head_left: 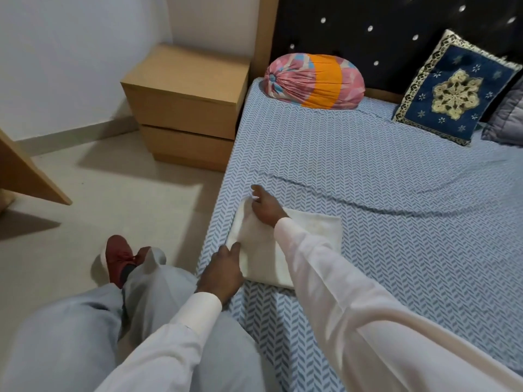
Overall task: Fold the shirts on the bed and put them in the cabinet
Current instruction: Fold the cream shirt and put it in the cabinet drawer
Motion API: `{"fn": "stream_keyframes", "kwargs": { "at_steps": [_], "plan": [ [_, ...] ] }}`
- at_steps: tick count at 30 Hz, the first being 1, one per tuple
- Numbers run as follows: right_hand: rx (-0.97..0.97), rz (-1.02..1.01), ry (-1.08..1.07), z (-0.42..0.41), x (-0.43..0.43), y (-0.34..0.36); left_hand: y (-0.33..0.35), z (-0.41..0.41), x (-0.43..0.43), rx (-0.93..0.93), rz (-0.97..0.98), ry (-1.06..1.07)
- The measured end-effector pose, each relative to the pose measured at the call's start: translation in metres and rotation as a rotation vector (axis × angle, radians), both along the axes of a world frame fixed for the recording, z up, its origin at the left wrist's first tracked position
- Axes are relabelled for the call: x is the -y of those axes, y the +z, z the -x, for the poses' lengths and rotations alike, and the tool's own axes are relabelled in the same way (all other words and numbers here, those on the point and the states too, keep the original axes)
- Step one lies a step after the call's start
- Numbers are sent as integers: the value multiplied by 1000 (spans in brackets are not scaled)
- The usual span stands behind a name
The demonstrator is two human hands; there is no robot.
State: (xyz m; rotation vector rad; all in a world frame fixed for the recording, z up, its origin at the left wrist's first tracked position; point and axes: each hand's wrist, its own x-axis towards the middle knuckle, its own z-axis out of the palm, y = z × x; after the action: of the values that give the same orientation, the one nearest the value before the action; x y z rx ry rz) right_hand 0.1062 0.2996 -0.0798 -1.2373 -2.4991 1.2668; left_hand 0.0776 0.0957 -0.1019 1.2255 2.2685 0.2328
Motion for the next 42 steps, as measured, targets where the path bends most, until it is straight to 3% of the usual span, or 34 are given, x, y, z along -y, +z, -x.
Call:
{"fn": "stream_keyframes", "kwargs": {
  "at_steps": [4, 9, 15, 26, 29, 33, 37, 42],
  "plan": [
    [68, -181, 188, -50, -21, -2, 11, -19, -11, -180, 4, -67],
    [240, -384, 219, -139, -87, -49, 16, -72, -37, -56, -180, -274],
    [342, -229, 131, -214, -103, -1, 11, -149, -62, -18, -121, -469],
    [438, -347, 202, -210, -108, -11, -5, -188, -84, -224, -108, -308],
    [431, -360, 187, -208, -112, -16, -11, -189, -83, -220, -65, -365],
    [433, -308, 163, -196, -113, -10, -12, -177, -83, -242, -159, -414],
    [330, -203, 121, -193, -115, 3, 18, -154, -78, -171, -315, -359],
    [-145, -227, -128, -198, -102, 45, 86, -93, -61, 11, -654, -227]
  ]
}}
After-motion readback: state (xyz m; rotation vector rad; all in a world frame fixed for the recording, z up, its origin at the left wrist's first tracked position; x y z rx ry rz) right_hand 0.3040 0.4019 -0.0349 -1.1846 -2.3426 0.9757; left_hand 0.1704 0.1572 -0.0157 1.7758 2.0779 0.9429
